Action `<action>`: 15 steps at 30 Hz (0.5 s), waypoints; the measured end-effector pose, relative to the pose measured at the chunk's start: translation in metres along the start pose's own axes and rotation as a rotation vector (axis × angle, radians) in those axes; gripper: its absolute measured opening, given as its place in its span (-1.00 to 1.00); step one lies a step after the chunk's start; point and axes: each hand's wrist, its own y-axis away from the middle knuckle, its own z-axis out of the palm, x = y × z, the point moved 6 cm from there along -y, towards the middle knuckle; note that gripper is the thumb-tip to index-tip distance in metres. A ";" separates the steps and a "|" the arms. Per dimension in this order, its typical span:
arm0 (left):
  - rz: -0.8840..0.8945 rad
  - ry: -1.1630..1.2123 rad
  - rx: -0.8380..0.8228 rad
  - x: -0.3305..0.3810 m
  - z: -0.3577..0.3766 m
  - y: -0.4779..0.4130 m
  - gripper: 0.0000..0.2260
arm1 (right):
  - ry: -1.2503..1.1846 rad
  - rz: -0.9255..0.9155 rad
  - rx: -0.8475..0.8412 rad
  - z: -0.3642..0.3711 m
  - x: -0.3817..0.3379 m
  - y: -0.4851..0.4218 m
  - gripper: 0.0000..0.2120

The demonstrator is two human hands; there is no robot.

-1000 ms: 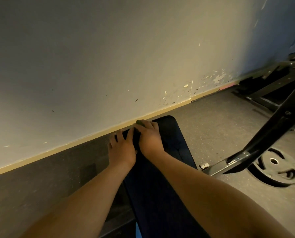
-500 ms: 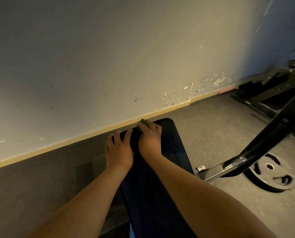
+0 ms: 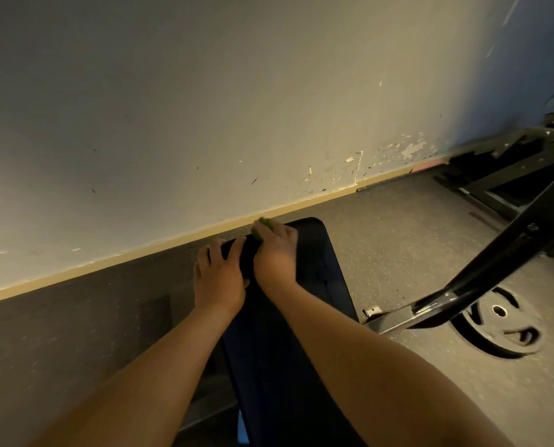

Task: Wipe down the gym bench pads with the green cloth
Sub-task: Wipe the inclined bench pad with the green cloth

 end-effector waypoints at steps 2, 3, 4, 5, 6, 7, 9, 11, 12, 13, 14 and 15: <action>0.008 0.019 0.002 -0.004 0.000 0.001 -0.29 | 0.040 -0.168 -0.095 0.006 -0.013 0.006 -0.46; 0.008 0.041 0.002 -0.007 0.000 0.002 -0.29 | 0.085 -0.243 -0.134 0.002 -0.012 0.004 -0.45; 0.002 0.075 -0.002 -0.011 0.001 0.002 -0.28 | 0.155 -0.307 -0.176 -0.005 -0.007 0.002 -0.43; -0.002 0.114 -0.004 -0.013 0.000 0.002 -0.27 | 0.226 -0.339 -0.207 -0.013 0.000 -0.003 -0.42; -0.003 0.148 -0.003 -0.015 0.000 0.001 -0.27 | 0.273 -0.326 -0.209 -0.023 0.011 -0.009 -0.41; -0.001 0.168 0.000 -0.016 -0.001 0.000 -0.27 | 0.294 -0.267 -0.181 -0.035 0.024 -0.018 -0.41; 0.004 0.185 0.008 -0.016 -0.002 -0.002 -0.27 | 0.245 -0.054 -0.078 -0.054 0.047 -0.035 -0.43; 0.012 0.196 0.024 -0.017 -0.001 -0.003 -0.24 | 0.147 0.129 0.017 -0.054 0.053 -0.043 -0.46; 0.015 0.205 0.030 -0.018 -0.001 -0.004 -0.23 | 0.132 0.173 0.042 -0.049 0.048 -0.044 -0.46; 0.016 0.218 0.035 -0.020 0.000 -0.004 -0.21 | 0.129 0.187 0.048 -0.041 0.037 -0.041 -0.44; 0.013 0.236 0.038 -0.021 0.002 -0.005 -0.20 | 0.132 0.157 0.037 -0.032 0.021 -0.037 -0.41; 0.007 0.255 0.044 -0.023 0.004 -0.004 -0.19 | 0.126 0.104 -0.003 -0.020 0.005 -0.031 -0.36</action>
